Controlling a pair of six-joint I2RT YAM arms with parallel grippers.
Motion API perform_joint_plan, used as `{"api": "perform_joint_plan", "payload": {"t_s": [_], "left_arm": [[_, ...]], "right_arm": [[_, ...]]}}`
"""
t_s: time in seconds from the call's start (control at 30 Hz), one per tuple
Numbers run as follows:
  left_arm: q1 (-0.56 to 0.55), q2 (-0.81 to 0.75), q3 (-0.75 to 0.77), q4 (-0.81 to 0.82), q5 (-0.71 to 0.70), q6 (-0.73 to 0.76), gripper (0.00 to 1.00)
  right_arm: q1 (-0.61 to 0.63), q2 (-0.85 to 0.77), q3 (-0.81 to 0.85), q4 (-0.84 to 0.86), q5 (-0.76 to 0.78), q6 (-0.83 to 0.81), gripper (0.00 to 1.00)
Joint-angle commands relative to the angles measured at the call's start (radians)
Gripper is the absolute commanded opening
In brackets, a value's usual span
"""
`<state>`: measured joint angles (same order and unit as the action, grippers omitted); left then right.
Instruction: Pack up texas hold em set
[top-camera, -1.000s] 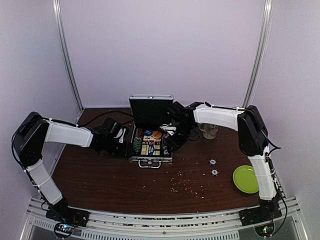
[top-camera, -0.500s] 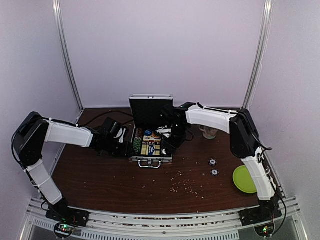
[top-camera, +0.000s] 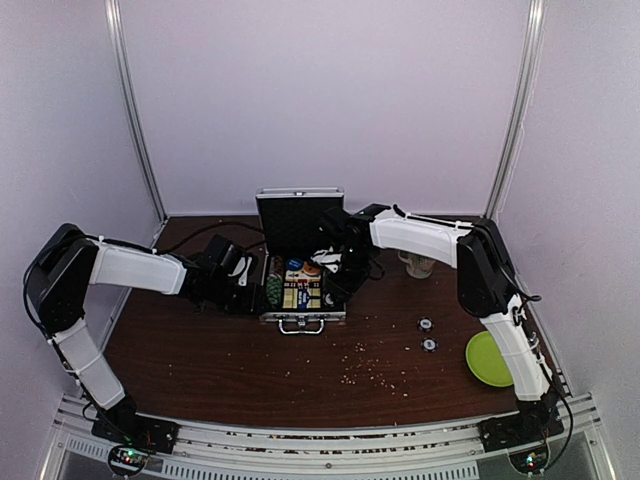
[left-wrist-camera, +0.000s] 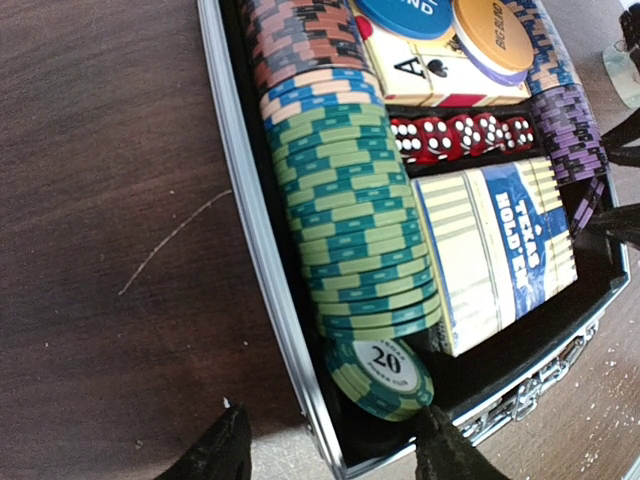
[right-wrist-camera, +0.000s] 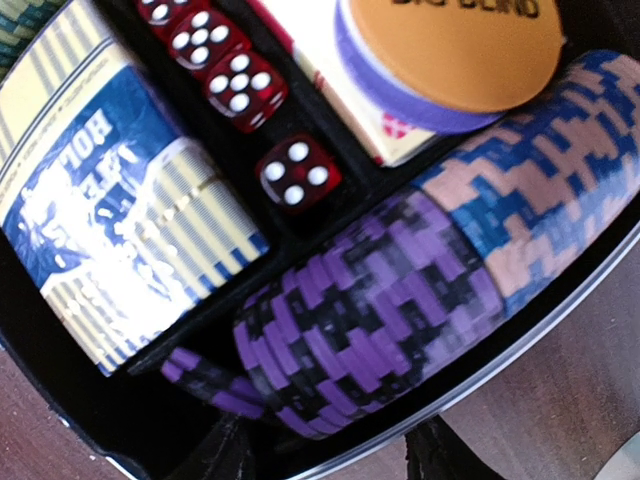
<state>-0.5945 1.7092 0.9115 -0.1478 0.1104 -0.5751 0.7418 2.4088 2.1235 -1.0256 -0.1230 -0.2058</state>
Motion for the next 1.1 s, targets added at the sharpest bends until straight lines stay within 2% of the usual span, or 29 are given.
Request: {"api": "perform_joint_plan", "payload": {"t_s": [0.0,0.17,0.3,0.47,0.57,0.63,0.7,0.77,0.93,1.07], "left_arm": [[0.006,0.006,-0.021,-0.026,-0.008,0.004,0.57],[0.006,0.003,-0.024,-0.025,-0.011,0.005,0.57],[0.006,0.003,-0.026,-0.020,-0.011,0.001,0.57],[0.006,-0.004,-0.031,-0.022,-0.012,-0.003,0.57],[0.007,-0.015,-0.037,-0.030,-0.019,0.000,0.57],[0.006,-0.021,-0.038,-0.035,-0.022,0.002,0.57],[0.006,-0.020,-0.036,-0.038,-0.024,0.003,0.57],[0.006,-0.016,-0.033,-0.035,-0.024,0.004,0.57],[0.006,-0.007,-0.032,-0.029,-0.019,-0.003,0.57],[0.006,-0.011,-0.034,-0.031,-0.021,-0.002,0.57]], "right_arm": [[-0.016,0.015,-0.004,0.130,0.078,-0.015,0.50],[-0.017,-0.043,-0.109,0.228,0.032,-0.005,0.51],[-0.017,-0.043,-0.108,0.223,0.050,0.011,0.52],[-0.016,-0.054,-0.121,0.208,-0.001,0.012,0.53],[-0.010,-0.065,-0.121,0.154,-0.040,-0.018,0.58],[-0.009,-0.087,-0.141,0.141,-0.075,-0.039,0.66],[-0.009,-0.108,-0.168,0.161,-0.094,-0.044,0.73],[-0.009,-0.109,-0.175,0.180,-0.093,-0.040,0.75],[-0.009,-0.048,-0.094,0.168,-0.118,-0.019,0.75],[-0.009,-0.035,-0.092,0.211,-0.089,0.029,0.72]]}}
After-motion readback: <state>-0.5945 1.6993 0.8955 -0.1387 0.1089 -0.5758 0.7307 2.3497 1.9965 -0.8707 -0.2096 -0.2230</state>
